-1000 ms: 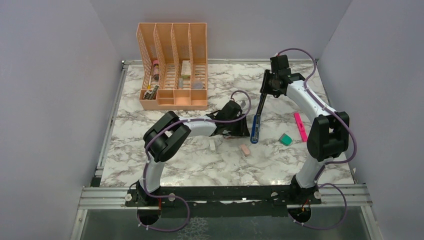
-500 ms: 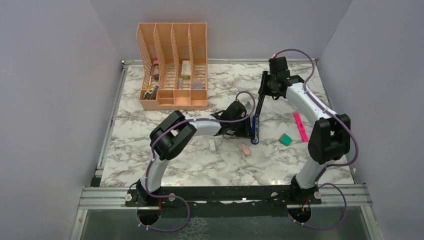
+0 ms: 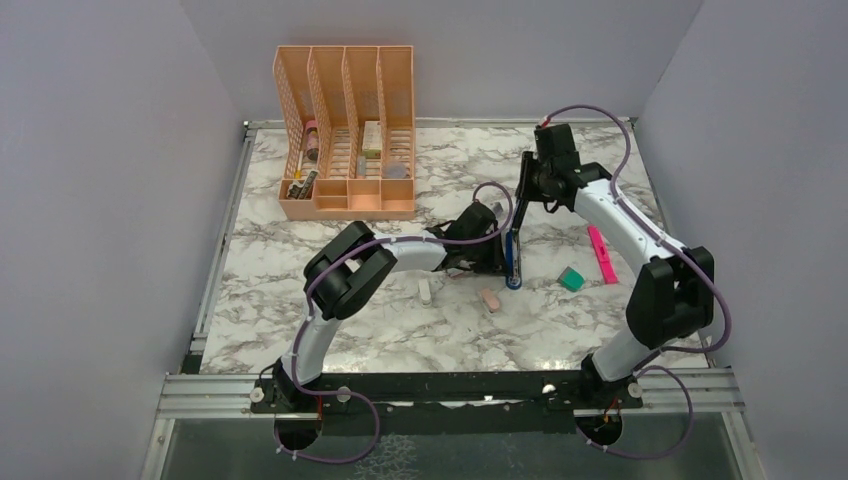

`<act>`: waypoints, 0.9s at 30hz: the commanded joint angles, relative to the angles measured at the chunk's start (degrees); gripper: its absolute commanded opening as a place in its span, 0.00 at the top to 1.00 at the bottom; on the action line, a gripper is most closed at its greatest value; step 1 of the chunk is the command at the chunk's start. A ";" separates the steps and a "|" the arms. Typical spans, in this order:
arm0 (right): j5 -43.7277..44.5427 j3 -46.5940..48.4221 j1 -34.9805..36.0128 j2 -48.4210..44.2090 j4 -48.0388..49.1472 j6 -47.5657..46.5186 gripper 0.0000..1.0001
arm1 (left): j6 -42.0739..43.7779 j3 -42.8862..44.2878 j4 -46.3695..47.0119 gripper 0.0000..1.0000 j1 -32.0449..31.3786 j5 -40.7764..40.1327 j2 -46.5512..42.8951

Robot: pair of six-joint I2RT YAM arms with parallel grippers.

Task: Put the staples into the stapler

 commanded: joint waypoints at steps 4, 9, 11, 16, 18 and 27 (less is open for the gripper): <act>-0.45 -6.34 2.69 -9.24 -3.07 4.94 0.71 | -0.30 1.89 -1.19 0.87 -0.54 -3.40 2.29; -1.19 -10.17 2.89 -13.44 -3.97 6.83 0.72 | -0.76 2.79 -1.76 0.87 -0.54 -3.68 2.73; -1.50 -11.63 3.00 -14.73 -4.02 7.29 0.72 | -0.76 3.19 -2.24 0.87 -0.56 -3.97 3.06; -2.69 -14.14 3.49 -16.04 -4.68 7.92 0.73 | -0.74 4.46 -3.00 0.87 -0.54 -4.13 3.90; -3.24 -15.27 3.97 -16.78 -4.62 8.33 0.73 | -0.70 4.91 -3.44 0.87 -0.54 -4.55 4.19; -4.23 -20.02 6.65 -19.32 -5.15 11.01 0.73 | -0.19 6.43 -4.95 0.87 -0.55 -4.91 4.72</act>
